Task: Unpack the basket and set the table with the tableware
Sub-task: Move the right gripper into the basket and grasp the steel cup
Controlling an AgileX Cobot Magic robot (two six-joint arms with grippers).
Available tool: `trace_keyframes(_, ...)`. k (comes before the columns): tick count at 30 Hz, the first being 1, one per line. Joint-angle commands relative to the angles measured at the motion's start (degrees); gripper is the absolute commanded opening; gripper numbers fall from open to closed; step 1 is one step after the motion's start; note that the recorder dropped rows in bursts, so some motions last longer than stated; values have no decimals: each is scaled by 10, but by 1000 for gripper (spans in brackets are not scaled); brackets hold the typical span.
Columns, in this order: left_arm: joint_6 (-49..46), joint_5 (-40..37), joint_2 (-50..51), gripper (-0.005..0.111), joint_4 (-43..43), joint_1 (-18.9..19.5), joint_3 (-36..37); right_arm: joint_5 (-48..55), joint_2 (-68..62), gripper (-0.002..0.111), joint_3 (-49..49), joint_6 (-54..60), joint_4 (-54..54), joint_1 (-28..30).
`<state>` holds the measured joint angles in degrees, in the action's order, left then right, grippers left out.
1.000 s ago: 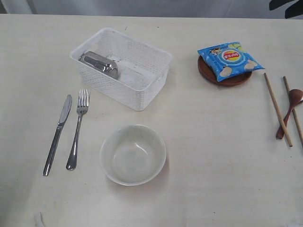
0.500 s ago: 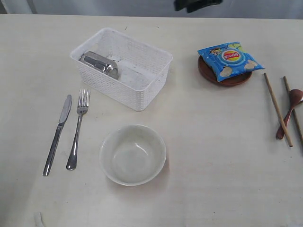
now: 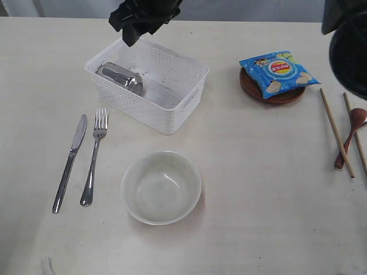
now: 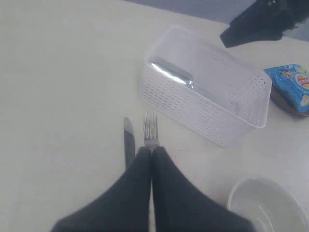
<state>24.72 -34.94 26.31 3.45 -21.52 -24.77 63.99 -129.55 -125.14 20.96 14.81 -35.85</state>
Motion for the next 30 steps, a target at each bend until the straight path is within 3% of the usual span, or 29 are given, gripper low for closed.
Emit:
trace_keyframes(1, -2, 4, -4, 0, -7, -4, 3, 21, -32, 56, -50, 35, -11, -22)
trace_keyframes(14, -3, 4, -4, 0, -7, -4, 3, 13, -75, 56, -54, 44, -46, -50)
trace_keyframes(20, -3, 4, -4, 0, -7, -4, 3, -28, -95, 70, -54, 44, -46, -54)
trace_keyframes(30, -3, 4, -4, 0, -7, -4, 3, -93, -147, 69, -54, 44, -73, -55)
